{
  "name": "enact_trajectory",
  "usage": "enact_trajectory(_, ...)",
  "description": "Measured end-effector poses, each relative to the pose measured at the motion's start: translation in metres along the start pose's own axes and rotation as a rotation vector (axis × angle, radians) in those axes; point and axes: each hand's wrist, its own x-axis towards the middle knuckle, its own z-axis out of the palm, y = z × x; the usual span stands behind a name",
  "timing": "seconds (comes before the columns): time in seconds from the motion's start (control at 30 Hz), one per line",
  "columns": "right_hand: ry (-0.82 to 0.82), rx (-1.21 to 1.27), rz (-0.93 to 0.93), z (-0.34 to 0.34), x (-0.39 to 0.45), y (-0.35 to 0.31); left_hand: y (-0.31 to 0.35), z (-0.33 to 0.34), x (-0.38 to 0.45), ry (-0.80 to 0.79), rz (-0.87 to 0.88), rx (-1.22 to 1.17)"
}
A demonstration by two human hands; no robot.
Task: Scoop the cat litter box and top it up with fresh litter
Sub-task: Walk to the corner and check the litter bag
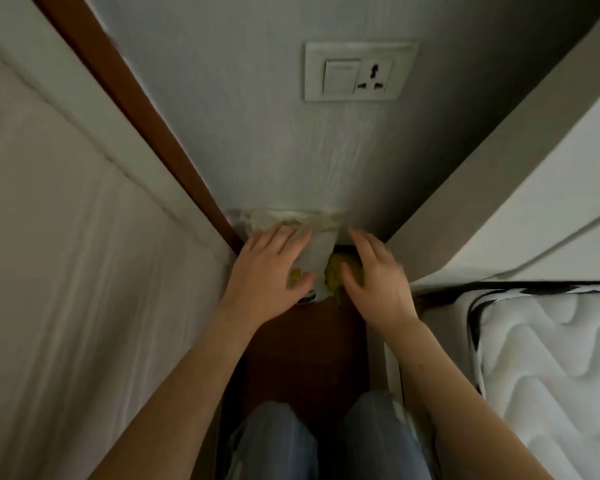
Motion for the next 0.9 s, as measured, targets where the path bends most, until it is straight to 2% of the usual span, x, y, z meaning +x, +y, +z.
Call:
enact_trajectory(0.17,-0.006,-0.002,0.081,0.098,0.038,0.064,-0.040,0.102,0.029,-0.013,0.025,0.024)
enact_trajectory(0.43,-0.157,-0.067,0.269,0.235,0.099,0.160,-0.070,0.235,0.060,-0.050,0.046,-0.018)
enact_trajectory(0.63,-0.335,-0.166,0.425,0.310,0.121,0.200,-0.077,0.288,0.064,-0.026,0.030,-0.103)
enact_trajectory(0.9,-0.375,-0.223,0.518,0.377,0.138,0.237,-0.089,0.317,0.061,-0.005,0.068,-0.037)
